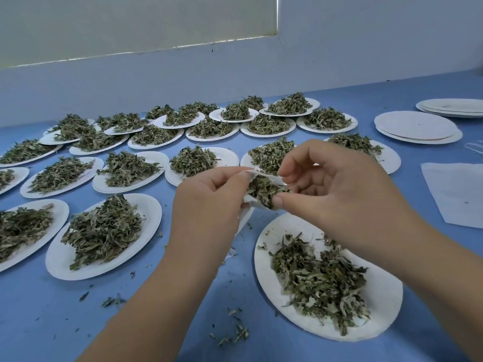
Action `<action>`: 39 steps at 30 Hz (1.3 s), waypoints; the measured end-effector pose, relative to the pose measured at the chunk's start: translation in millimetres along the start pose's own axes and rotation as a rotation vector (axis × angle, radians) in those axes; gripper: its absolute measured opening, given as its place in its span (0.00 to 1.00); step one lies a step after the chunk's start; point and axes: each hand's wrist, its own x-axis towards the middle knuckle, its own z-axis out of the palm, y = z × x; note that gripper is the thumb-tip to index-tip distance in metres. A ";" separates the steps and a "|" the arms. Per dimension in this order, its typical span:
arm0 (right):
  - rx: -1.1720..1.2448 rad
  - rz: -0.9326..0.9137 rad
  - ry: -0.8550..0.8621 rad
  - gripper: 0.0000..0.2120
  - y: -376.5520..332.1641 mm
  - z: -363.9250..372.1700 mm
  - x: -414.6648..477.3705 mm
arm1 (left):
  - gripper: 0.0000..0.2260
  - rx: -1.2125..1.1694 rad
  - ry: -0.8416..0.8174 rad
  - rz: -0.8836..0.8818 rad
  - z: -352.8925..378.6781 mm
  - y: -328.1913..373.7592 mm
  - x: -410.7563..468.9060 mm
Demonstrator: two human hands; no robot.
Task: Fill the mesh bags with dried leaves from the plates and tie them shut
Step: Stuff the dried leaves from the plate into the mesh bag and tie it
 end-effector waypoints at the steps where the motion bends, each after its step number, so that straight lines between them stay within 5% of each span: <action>1: -0.008 -0.011 0.007 0.13 -0.6 0.4 -0.2 | 0.09 0.004 -0.008 0.010 0.9 0.3 -0.9; 12: -0.379 -0.134 0.038 0.10 2.0 5.4 -1.5 | 0.11 0.253 -0.095 0.249 8.6 -0.5 -12.2; 21: -0.191 -0.053 0.046 0.15 0.3 4.1 -2.5 | 0.12 0.325 -0.089 0.319 10.7 -3.6 -13.4; 27: -0.296 -0.065 0.083 0.15 0.7 5.1 -2.5 | 0.12 0.310 -0.127 0.324 11.4 -0.9 -15.9; 39: -0.141 0.164 0.017 0.17 13.3 9.0 10.6 | 0.11 0.393 -0.143 0.480 13.1 0.0 -20.5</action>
